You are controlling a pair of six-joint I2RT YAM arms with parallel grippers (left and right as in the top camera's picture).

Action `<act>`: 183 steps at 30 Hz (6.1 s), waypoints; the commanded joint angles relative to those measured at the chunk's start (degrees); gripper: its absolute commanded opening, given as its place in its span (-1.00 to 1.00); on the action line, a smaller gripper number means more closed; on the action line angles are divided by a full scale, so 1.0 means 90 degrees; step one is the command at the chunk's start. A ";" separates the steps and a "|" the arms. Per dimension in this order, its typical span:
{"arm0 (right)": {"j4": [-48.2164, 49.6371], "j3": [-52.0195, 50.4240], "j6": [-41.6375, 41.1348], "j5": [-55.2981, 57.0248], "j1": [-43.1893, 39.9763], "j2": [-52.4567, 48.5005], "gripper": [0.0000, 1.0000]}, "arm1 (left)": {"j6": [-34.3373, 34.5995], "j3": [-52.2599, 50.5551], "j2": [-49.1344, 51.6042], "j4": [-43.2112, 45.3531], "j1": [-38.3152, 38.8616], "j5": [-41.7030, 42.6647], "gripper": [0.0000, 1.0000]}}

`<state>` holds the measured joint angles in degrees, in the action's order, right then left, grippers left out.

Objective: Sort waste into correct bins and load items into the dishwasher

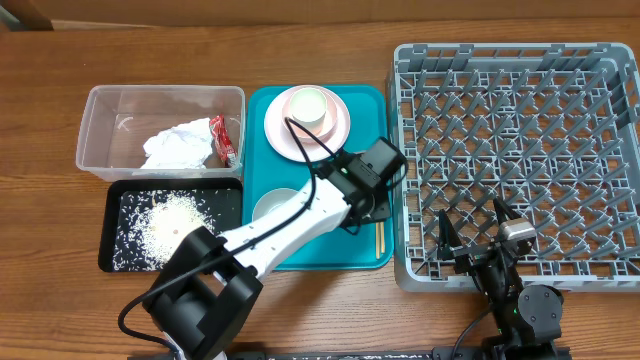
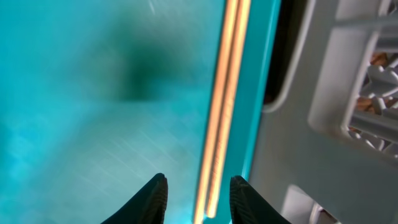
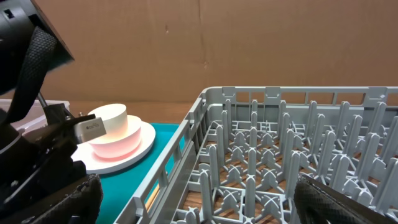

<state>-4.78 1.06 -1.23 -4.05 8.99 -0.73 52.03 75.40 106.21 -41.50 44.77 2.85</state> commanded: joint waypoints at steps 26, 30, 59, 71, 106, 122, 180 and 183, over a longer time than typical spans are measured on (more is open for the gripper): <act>0.0032 -0.0068 0.0046 0.0005 -0.0012 0.0063 1.00 | -0.0811 -0.0080 0.0253 0.0367 -0.0063 0.0466 -0.21; 0.0032 -0.0068 0.0046 0.0005 -0.0012 0.0063 1.00 | -0.0811 -0.0185 0.0253 0.0474 -0.0063 0.0452 -0.22; 0.0034 -0.0068 0.0046 0.0005 -0.0012 0.0063 1.00 | -0.0806 -0.0372 0.0556 0.0869 -0.0056 0.0478 -0.50; 0.0032 -0.0068 0.0046 0.0005 -0.0012 0.0063 1.00 | -0.0801 -0.0372 0.1212 0.1129 -0.0058 0.0996 -0.72; 0.0032 -0.0068 0.0046 0.0005 -0.0012 0.0063 1.00 | -0.0933 -0.0165 0.1185 -0.0243 -0.0318 -0.0129 -0.81; 0.0032 -0.0068 0.0046 0.0005 -0.0015 0.0063 1.00 | -0.1282 0.0646 0.0799 -0.1061 -0.0503 -0.0219 -0.17; 0.0338 -0.0068 -0.0862 -0.0095 -0.0007 0.0063 1.00 | -0.1693 0.2475 -0.1416 -0.4673 -0.3806 -0.2098 1.00; 0.0442 -0.0068 -0.2086 -0.1071 -0.0007 0.0063 1.00 | -0.1693 0.2475 -0.1416 -0.4673 -0.3808 -0.2098 1.00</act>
<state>-1.19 1.06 -8.97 -5.56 8.99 -0.73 37.26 96.86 94.06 -83.40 10.72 -14.85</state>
